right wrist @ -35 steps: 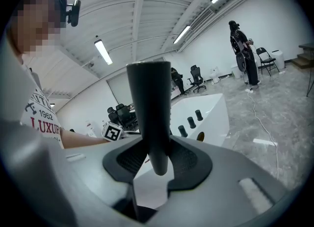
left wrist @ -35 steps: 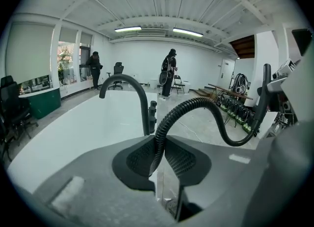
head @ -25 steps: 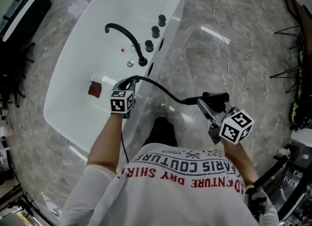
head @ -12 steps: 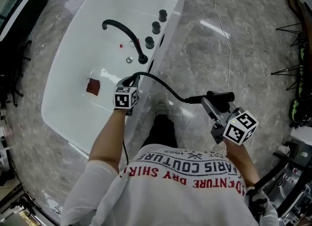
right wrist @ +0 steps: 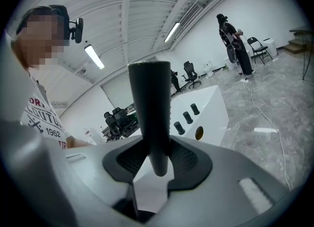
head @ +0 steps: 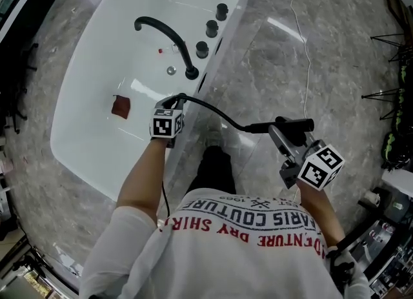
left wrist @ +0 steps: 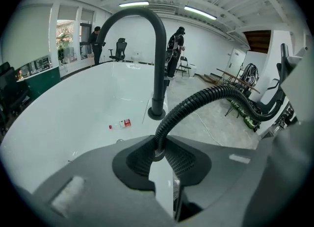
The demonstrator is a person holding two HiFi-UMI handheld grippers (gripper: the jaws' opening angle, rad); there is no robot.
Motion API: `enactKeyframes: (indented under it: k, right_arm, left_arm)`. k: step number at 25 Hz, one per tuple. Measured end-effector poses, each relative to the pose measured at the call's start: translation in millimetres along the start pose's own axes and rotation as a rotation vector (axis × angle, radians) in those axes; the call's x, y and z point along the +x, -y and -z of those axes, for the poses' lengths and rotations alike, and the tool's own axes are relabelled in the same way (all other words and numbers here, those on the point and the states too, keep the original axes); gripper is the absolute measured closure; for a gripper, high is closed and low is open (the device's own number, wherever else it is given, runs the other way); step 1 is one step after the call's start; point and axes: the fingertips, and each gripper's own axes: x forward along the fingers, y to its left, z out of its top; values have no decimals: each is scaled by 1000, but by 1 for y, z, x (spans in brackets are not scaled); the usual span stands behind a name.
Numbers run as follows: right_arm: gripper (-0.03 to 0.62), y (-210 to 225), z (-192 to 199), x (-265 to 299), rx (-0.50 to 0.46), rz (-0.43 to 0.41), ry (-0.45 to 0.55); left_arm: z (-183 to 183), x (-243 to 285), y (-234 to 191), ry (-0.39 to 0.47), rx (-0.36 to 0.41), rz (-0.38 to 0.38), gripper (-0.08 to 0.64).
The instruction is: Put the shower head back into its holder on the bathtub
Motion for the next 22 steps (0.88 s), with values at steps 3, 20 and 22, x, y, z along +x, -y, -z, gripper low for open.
enactKeyframes:
  k: [3,20,22]
  right_arm:
    - [454,4,0,7,14,-1,-8]
    - [456,1,-49,37,133,-103,140]
    - [456,1,-54,39,128,-107,150]
  left_arm:
    - [9,10,-1,-27,7,1,492]
    - [38,25,-8,-96,64,-5,457]
    - [45,24,-7,-105,67,-3,454]
